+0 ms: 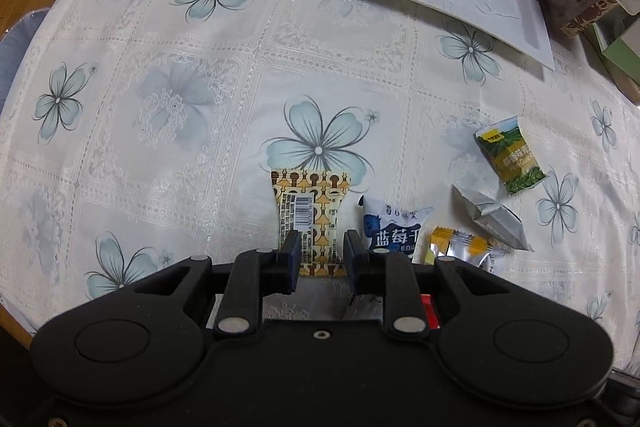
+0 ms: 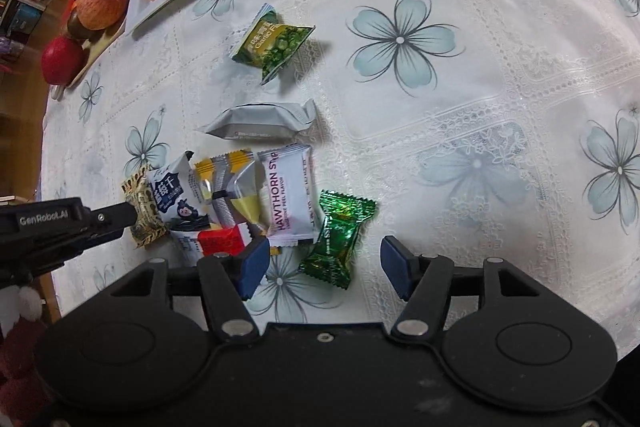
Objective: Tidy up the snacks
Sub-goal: 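Move both open tools back to the snack pile, then grasp the patterned biscuit with the left tool while the right tool grasps the green candy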
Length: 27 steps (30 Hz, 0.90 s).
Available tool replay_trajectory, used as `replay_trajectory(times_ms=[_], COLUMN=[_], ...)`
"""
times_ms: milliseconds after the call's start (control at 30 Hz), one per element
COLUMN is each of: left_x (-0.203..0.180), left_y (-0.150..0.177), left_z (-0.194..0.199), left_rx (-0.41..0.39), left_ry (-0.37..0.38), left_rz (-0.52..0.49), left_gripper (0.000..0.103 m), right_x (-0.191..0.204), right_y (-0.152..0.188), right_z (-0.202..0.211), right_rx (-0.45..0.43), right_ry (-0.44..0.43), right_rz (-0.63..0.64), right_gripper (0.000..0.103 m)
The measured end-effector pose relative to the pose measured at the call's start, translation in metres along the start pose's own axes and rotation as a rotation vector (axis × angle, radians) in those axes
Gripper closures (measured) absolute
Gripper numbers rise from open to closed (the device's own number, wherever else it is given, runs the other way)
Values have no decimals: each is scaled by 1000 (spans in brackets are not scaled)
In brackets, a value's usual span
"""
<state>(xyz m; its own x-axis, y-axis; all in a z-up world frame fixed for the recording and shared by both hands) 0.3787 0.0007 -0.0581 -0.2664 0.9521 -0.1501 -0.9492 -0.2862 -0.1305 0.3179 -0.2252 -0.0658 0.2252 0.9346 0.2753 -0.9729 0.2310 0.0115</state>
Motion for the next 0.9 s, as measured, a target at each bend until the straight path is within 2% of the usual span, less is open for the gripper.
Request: replay_trajectory(times_ms=[167, 300, 667, 900], left_x=[0, 3, -9, -1], left_y=[-3, -6, -6, -7], left_z=[-10, -16, -18, -15], left_rx=[6, 11, -42, -46], left_ry=[-23, -35, -81, -67], left_rz=[27, 51, 12, 42], left_gripper=[70, 70, 70, 68], right_x=[1, -4, -5, -5], right_y=[3, 4, 6, 7], right_z=[0, -2, -2, -5], right_rx=[-2, 24, 39, 41], right_ry=[9, 4, -15, -8], right_rz=[6, -5, -14, -11], right_gripper=[40, 50, 61, 73])
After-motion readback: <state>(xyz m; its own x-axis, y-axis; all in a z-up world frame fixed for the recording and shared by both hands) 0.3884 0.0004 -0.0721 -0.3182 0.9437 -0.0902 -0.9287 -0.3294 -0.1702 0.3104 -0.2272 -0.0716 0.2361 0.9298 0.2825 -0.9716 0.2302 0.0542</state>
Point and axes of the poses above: each gripper's, at about its wrist camera, not at the fingertips, and z roughly against the way its jaws point, x to its left, y to its underside, the point moved 2 cm from there along -z, roughly the way its jaws point, and after that the axes turned 11 degrees about z, right-handed, at the moved point
